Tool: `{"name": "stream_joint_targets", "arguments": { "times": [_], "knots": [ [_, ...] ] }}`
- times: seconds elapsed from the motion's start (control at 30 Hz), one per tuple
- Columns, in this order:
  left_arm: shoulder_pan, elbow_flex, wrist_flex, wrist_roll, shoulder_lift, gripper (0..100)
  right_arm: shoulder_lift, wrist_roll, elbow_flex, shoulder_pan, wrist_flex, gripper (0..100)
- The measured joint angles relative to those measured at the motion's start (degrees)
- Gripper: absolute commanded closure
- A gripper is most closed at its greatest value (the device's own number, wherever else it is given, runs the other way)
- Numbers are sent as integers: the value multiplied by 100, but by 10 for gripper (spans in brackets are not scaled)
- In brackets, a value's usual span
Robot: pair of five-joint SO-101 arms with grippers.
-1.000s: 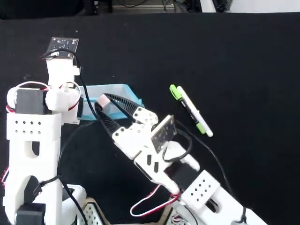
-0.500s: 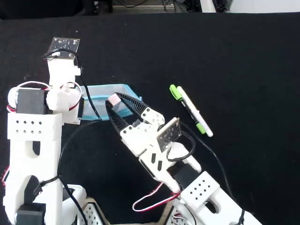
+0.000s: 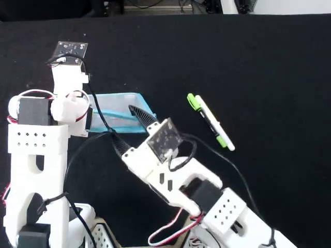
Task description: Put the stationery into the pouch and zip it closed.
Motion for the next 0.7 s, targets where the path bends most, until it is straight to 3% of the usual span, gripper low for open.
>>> {"name": "stream_joint_targets", "arguments": {
  "times": [0.17, 0.47, 0.6, 0.7],
  "knots": [
    [-9, 0, 0, 0, 0, 970, 0, -18, -1046, 264, 1046, 759],
    [-9, 0, 0, 0, 0, 970, 18, -18, -2998, 2567, 3631, 759],
    [-9, 0, 0, 0, 0, 970, 844, 114, -3297, 3393, 4097, 759],
    [-9, 0, 0, 0, 0, 970, 1767, 440, -3393, 3578, 4202, 759]
  ]
}}
